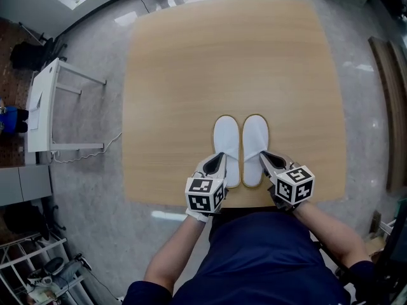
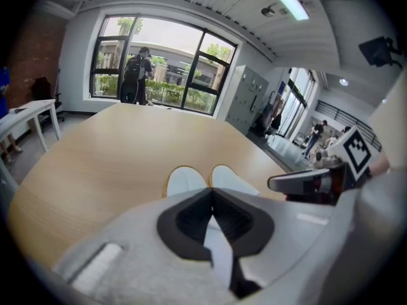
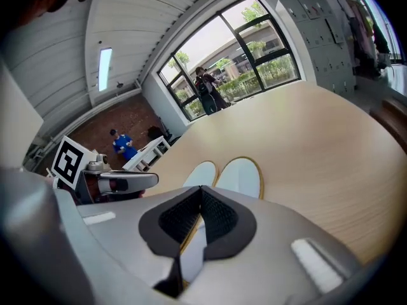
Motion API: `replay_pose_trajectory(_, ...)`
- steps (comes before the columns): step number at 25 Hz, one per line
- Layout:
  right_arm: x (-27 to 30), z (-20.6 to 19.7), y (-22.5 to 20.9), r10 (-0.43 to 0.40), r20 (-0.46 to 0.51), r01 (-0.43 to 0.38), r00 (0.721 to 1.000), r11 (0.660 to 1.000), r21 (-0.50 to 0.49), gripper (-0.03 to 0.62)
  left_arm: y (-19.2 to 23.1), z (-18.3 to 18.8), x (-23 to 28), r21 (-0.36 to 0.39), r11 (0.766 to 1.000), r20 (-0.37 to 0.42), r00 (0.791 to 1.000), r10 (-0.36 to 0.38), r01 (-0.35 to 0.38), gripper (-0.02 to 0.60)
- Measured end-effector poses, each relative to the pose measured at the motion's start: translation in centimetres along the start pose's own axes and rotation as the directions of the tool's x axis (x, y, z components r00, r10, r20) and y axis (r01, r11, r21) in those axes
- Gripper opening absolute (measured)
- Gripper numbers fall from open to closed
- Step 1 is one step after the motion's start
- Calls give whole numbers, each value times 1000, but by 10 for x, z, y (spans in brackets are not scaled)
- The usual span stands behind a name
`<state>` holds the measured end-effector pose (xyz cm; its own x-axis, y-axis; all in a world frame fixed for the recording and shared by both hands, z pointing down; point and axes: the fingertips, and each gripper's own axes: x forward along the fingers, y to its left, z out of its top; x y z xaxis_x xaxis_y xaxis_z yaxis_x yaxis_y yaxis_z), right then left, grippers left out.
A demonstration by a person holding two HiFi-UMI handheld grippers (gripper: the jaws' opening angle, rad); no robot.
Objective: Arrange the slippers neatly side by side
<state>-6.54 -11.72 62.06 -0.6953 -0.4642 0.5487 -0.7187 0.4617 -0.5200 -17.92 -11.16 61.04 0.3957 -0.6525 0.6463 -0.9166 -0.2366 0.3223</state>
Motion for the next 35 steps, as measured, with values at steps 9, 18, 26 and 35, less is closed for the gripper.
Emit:
replay_pose_trajectory(9, -40, 39, -1, -33, 89, 36, 996, 999, -34, 11, -40, -3, -23, 11, 998, -7, 998, -58, 58, 3)
replay_pose_trajectory(18, -45, 48, 39, 35, 131, -14, 991, 987, -158, 11, -91, 20, -30, 69, 987, 24, 989, -147, 145, 3)
replay_pose_trajectory(26, -63, 70, 34, 9, 226, 40, 974, 977, -210, 11, -115, 22, -26, 99, 978, 14, 982, -187, 184, 3)
replay_pose_trajectory(35, -75, 72, 42, 45, 251, 31, 967, 956, -291, 11, -123, 20, -22, 110, 978, 14, 984, -178, 175, 3)
